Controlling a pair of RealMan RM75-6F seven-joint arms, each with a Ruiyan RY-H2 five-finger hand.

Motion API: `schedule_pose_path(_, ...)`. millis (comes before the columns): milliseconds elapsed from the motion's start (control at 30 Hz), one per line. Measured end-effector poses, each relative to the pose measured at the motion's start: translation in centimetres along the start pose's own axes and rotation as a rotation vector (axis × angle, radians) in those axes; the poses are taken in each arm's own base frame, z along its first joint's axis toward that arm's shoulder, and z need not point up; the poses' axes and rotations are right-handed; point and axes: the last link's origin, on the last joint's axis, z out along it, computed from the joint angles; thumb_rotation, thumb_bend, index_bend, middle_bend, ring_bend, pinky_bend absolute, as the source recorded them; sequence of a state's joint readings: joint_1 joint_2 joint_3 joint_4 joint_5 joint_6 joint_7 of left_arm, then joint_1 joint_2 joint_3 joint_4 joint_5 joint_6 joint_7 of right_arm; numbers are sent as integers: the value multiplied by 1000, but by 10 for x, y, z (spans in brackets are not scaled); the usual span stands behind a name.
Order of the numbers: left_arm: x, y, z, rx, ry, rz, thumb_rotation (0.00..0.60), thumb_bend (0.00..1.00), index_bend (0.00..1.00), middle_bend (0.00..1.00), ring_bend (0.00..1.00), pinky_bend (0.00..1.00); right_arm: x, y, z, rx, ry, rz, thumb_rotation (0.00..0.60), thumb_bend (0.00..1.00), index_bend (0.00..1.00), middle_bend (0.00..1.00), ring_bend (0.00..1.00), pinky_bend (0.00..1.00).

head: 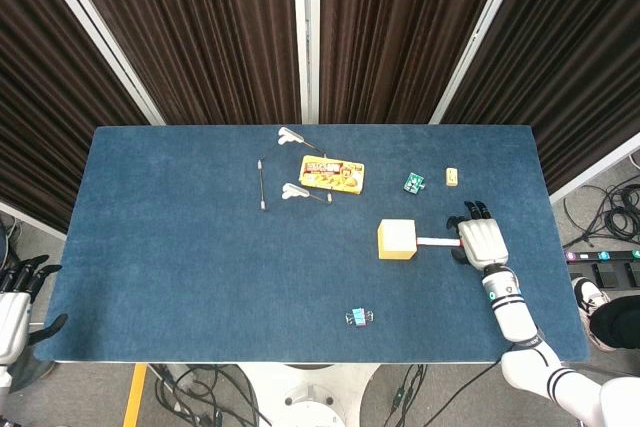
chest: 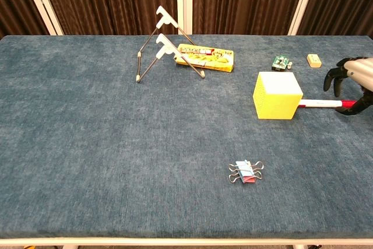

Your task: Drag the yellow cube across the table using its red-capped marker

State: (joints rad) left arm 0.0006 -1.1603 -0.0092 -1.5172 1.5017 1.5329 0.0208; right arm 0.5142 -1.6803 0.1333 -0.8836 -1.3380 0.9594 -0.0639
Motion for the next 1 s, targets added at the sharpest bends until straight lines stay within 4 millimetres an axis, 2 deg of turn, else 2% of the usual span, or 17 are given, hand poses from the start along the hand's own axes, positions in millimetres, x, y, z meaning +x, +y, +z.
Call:
schedule_pose_path(433,0,1,3,3,-2,0,600,228,306,267,179,198,-3,-2,4,23,-4,-26,600,216,474,475,95,81)
schedule_pose_path(1000,-3,-2,5,10,-5,-1,600,228,306,267,179,197,-6,-9,6,35,-20,-55,600,248,505,475,112,83)
